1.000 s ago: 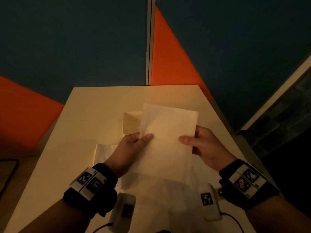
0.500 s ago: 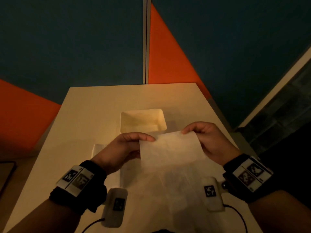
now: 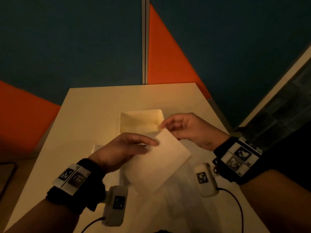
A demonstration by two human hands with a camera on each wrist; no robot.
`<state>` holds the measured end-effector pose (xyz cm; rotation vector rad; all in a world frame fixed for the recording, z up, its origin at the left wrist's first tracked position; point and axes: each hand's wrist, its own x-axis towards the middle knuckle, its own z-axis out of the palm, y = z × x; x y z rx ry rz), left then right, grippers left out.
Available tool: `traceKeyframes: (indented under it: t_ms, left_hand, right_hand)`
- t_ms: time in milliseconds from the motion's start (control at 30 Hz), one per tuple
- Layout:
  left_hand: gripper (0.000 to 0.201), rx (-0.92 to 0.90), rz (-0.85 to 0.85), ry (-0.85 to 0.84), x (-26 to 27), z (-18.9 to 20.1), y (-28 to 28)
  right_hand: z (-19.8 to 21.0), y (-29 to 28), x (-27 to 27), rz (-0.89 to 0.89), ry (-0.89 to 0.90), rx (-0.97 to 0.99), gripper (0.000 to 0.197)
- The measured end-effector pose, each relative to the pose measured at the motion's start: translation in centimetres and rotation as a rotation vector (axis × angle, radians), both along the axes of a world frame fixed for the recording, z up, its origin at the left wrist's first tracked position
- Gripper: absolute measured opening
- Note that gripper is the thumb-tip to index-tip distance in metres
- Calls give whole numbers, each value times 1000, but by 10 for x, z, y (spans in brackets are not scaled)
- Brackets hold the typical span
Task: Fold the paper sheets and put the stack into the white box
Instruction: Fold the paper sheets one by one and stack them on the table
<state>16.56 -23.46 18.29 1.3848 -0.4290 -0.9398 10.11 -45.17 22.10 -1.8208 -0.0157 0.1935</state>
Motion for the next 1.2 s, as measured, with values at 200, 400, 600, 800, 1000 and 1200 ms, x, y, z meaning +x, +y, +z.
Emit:
traceKeyframes:
  t_ms: [200,400,600,800,1000,1200]
  left_hand:
    - [26,189,392,-85,6,-18,41]
    - [28,404,547,-132,4,-49,84]
    - [30,739,501,-326,-2,-66,96]
    - [31,792,456,-366,-3,-70,94]
    - [31,788,456,-380,-2,-71,96]
    - [31,774,475,-386,-2,-74,92]
  right_hand:
    - [-65,-50,-4,-487,107,-264,28]
    - [-127,-99,-36,-354,364,-686,43]
    - [-137,-108,-37,-142,480,-978,85]
    - [-141,-100,-24,21,511,-1168,106]
    - [-145,-86,-15,77,487,-1140,109]
    - [-150,-60,-10,93,441,-1135,104]
